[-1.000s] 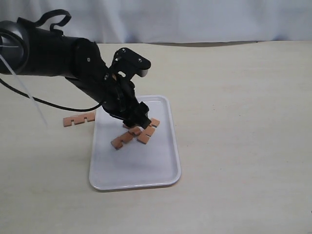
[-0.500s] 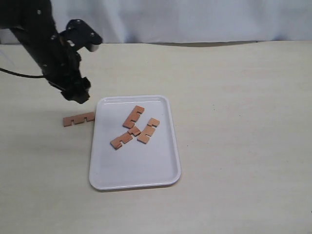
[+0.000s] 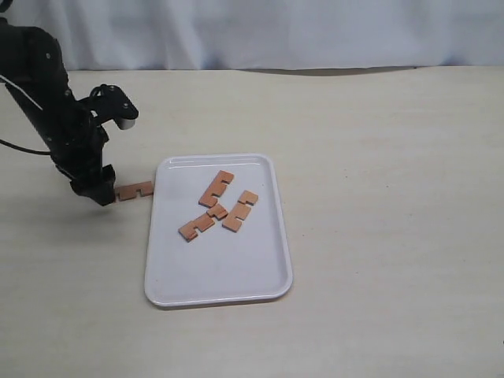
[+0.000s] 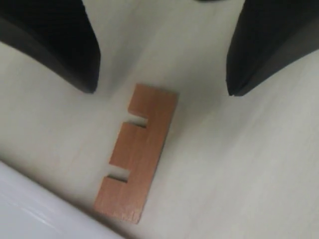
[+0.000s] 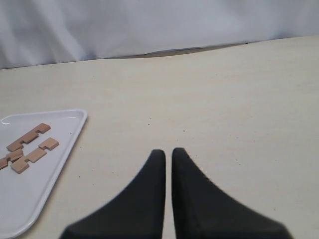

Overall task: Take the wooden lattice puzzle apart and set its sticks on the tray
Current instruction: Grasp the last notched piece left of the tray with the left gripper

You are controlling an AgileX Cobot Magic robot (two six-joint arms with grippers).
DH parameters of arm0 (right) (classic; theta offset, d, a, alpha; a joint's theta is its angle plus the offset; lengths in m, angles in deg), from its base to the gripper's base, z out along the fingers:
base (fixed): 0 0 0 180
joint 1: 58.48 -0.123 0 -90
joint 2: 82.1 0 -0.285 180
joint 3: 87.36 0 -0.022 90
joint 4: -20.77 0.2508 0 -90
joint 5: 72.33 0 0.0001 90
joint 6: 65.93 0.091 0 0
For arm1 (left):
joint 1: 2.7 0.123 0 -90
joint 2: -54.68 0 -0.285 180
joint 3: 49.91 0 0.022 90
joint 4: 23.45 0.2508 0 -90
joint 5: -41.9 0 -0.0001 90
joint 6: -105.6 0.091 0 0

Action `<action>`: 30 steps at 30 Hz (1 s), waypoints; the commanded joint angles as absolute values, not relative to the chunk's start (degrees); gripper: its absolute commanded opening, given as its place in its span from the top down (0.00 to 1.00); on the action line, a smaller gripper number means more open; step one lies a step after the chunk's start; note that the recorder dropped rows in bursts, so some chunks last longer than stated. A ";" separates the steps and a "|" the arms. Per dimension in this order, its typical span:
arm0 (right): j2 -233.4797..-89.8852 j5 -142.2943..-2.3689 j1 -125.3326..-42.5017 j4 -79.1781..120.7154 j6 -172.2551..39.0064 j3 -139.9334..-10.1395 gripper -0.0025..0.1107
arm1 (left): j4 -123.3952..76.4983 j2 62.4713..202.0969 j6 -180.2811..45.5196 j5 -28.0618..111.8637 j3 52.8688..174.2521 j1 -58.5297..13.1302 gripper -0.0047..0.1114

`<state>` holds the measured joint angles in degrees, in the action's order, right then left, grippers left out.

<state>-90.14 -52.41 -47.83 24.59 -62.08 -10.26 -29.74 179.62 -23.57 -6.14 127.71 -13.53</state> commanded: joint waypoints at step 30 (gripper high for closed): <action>-89.89 -52.56 -48.01 24.39 -62.15 -10.14 0.94 | -29.60 172.79 -29.39 -8.97 127.96 -14.02 0.96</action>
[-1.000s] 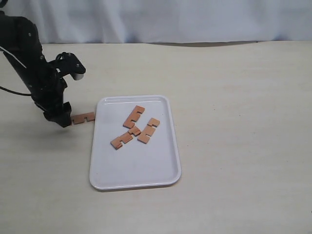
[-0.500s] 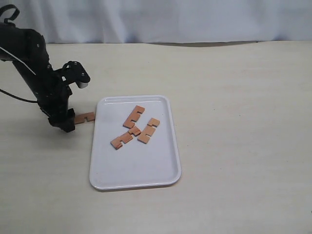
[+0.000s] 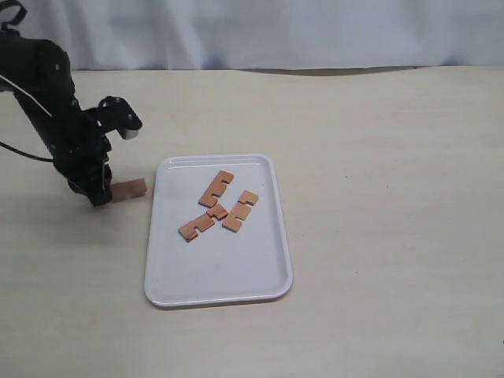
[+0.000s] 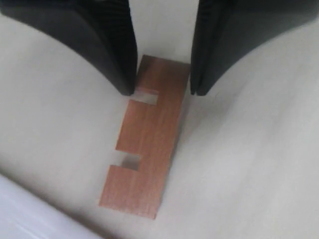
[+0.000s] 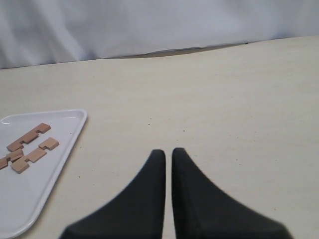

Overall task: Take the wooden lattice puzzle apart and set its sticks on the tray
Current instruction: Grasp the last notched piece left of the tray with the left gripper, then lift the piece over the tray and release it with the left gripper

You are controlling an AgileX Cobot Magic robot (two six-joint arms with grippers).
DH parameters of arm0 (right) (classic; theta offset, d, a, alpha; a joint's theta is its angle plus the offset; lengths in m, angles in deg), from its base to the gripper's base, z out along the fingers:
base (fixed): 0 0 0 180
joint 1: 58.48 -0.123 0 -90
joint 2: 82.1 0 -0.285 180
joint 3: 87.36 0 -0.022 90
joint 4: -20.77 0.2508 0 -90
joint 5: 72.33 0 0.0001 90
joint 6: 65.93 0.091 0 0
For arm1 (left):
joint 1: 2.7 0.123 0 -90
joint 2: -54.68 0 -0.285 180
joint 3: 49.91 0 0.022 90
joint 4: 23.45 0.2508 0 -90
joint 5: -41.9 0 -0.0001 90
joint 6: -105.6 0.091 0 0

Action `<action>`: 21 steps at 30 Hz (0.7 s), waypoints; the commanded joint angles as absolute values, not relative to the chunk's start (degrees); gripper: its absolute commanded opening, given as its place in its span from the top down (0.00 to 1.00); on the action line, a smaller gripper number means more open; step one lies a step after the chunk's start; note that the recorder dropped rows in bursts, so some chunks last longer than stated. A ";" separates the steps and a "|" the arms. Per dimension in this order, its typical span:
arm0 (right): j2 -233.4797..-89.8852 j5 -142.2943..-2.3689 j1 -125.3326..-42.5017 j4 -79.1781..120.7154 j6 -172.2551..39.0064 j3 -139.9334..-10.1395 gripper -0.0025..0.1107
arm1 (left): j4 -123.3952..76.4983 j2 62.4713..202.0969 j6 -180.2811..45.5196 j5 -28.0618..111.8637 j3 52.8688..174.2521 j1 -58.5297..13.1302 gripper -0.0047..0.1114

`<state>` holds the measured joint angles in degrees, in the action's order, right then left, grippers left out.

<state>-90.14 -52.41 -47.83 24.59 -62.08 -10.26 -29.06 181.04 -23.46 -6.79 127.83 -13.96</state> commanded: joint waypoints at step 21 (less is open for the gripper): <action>-89.89 -52.56 -48.01 24.39 -62.15 -10.14 0.94 | -40.07 161.06 -41.21 2.49 116.91 -36.24 0.96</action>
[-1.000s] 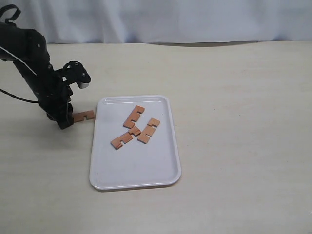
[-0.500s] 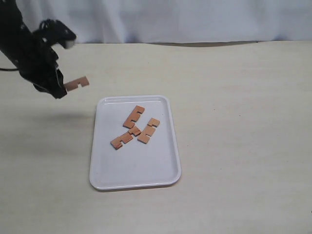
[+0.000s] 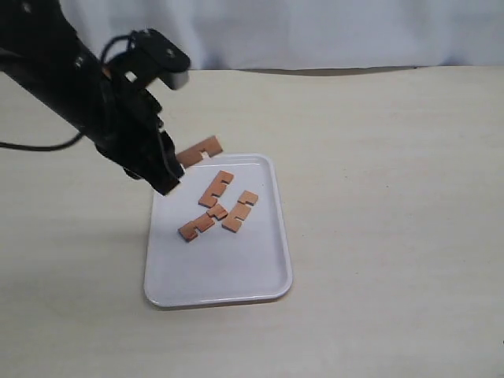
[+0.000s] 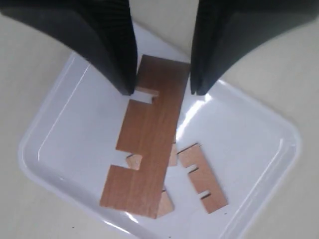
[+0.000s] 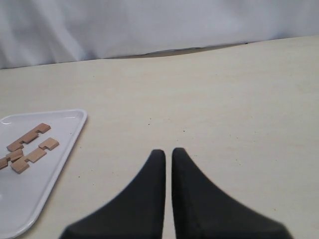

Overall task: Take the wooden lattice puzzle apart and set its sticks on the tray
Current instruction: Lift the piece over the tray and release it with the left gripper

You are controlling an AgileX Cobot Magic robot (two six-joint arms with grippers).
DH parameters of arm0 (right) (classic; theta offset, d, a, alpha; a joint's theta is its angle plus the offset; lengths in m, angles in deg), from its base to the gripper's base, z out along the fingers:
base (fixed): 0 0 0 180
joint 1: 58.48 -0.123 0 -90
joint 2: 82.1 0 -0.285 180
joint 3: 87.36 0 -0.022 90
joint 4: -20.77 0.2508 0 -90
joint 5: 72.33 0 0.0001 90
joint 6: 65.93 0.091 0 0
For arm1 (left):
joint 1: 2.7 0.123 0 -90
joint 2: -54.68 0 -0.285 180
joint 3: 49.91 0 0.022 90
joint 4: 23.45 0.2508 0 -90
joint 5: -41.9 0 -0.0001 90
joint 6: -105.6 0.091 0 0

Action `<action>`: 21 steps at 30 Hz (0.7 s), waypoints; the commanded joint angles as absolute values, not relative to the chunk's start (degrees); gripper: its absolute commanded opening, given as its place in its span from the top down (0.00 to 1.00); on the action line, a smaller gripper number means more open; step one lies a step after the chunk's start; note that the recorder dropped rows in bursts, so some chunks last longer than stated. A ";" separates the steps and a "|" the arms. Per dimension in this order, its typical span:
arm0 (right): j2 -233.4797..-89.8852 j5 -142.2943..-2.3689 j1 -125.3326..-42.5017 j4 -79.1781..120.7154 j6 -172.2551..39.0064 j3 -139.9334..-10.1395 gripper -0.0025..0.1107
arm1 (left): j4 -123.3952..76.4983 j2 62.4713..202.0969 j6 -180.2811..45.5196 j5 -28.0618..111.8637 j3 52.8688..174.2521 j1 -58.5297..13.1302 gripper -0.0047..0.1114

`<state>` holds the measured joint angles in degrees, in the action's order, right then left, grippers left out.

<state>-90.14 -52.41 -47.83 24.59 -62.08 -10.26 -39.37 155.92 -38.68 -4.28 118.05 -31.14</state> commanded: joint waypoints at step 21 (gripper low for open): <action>-89.89 -52.56 -48.01 24.39 -62.15 -10.14 0.94 | -42.65 178.07 -53.91 14.18 117.04 -38.05 0.38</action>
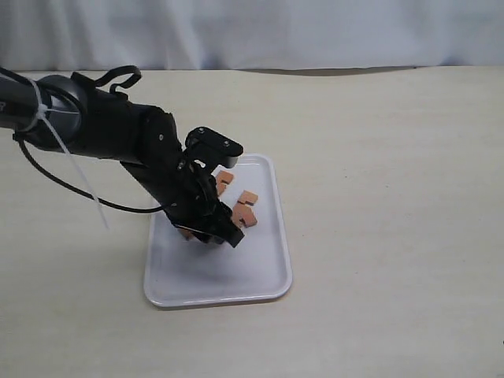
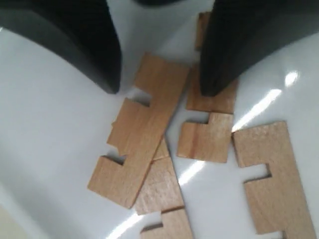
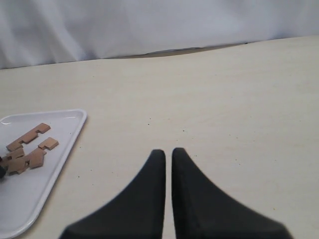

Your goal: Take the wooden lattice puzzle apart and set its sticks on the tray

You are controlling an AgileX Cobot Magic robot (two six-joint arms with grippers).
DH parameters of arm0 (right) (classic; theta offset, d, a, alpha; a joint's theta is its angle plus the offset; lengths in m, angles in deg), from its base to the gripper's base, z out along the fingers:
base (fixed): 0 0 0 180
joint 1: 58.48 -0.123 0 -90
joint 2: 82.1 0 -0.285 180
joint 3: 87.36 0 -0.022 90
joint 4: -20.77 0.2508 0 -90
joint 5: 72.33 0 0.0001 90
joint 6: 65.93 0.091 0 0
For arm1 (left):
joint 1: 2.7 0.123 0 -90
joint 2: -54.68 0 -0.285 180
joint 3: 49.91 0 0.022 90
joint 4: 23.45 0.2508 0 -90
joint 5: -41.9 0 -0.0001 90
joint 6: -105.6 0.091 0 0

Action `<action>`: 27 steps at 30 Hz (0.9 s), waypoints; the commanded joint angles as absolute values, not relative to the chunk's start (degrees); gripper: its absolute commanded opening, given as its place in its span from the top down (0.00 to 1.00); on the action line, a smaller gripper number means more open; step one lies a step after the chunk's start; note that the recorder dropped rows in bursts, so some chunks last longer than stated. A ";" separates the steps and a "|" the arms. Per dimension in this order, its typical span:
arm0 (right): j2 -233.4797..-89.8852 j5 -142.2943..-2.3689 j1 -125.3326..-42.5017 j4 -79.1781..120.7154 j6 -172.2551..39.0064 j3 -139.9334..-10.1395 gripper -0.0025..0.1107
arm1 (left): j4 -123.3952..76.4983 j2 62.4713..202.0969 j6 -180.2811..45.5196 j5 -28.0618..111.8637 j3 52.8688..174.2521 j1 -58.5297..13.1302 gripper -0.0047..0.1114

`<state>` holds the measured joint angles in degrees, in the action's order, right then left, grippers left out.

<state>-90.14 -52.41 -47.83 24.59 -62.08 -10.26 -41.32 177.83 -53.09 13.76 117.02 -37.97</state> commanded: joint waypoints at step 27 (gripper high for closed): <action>-89.89 -52.56 -48.01 24.39 -62.15 -10.14 0.94 | -21.80 116.79 -71.51 -6.12 96.36 -1.79 0.96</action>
